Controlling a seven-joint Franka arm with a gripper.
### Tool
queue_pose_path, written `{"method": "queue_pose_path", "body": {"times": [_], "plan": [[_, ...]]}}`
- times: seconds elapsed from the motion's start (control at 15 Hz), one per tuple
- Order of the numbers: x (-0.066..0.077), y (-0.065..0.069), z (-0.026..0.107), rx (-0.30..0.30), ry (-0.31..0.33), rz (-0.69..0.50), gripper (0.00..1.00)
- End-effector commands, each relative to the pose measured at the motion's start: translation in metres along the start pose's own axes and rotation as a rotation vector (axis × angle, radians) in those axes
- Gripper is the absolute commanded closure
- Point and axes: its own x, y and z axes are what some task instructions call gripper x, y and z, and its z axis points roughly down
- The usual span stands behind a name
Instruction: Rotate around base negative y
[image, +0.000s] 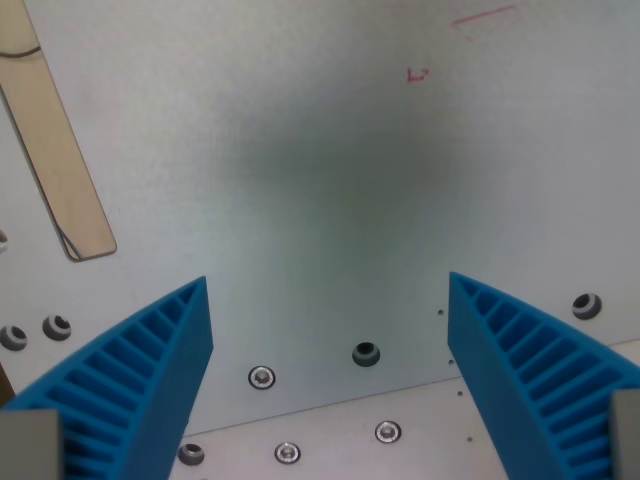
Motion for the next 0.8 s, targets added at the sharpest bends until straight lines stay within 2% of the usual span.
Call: {"method": "queue_pose_path", "body": {"times": [0.07,0.8], "plan": [[-0.0111,0.0035,-0.0002,0.037,0.206,0.0,0.0],[-0.0111,0.0035,-0.0002,0.063,0.332,-0.002,0.0]]}}
